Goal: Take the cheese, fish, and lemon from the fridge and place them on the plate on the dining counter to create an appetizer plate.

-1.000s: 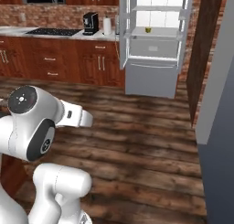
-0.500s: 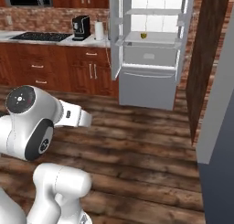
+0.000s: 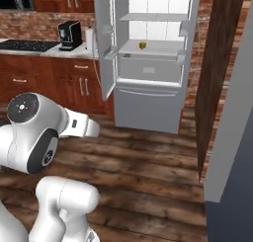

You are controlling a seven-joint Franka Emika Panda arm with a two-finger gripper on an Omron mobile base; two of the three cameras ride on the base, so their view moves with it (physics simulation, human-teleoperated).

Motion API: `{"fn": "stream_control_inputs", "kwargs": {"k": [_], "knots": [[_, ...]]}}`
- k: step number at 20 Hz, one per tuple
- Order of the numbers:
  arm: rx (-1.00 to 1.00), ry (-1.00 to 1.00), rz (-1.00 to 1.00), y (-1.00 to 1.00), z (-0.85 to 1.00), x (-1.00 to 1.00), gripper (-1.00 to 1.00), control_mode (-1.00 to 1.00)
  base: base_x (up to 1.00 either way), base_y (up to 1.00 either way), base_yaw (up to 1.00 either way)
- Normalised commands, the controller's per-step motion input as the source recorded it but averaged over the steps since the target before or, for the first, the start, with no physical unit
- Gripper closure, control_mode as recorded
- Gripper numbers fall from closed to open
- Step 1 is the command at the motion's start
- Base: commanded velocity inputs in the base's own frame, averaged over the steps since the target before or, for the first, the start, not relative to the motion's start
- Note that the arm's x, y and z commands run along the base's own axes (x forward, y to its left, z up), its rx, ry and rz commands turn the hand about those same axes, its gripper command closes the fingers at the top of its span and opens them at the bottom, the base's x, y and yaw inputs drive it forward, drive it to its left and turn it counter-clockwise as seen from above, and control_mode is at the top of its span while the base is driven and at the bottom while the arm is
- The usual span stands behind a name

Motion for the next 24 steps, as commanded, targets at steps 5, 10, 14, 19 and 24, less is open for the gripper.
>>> {"fn": "stream_control_inputs", "kwargs": {"k": [5,10,14,19,24], "knots": [[0.00,0.00,0.00,0.00,0.00,0.00,-1.00,1.00,1.00,-0.31,0.00],[0.00,0.00,0.00,0.00,0.00,0.00,-1.00,1.00,1.00,-0.10,0.00],[0.00,0.00,0.00,0.00,0.00,0.00,-1.00,1.00,1.00,0.00,0.00],[0.00,0.00,0.00,0.00,0.00,0.00,-1.00,1.00,1.00,-0.02,0.00],[0.00,0.00,0.00,0.00,0.00,0.00,-1.00,1.00,1.00,0.00,0.00]]}}
